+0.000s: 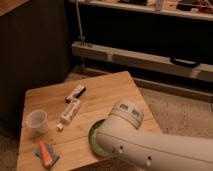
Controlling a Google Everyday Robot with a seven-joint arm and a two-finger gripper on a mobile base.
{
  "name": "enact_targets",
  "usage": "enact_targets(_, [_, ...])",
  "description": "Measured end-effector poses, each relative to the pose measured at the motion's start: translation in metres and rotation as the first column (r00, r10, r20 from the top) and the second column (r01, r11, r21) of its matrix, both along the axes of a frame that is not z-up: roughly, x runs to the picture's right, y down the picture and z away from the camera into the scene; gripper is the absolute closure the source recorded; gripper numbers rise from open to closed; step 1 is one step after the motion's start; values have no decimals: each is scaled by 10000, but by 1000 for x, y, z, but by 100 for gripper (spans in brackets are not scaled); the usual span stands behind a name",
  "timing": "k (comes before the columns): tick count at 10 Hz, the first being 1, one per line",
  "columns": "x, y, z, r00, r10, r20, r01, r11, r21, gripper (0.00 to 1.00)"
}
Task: Move the arm in a circular motion
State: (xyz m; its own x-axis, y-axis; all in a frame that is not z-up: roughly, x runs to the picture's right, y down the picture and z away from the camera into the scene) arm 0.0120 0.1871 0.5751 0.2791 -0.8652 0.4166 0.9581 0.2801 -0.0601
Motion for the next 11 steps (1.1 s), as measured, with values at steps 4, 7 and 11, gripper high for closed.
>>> enact_targets(4, [-56,-25,42,9903,-615,1250,648,9976,-225,20])
enact_targets(7, [-57,-26,42,9902,-607,1258,639,9977,-217,20])
enact_targets(11, [-56,-26,42,9902,-598,1258,630,9978,-216,20])
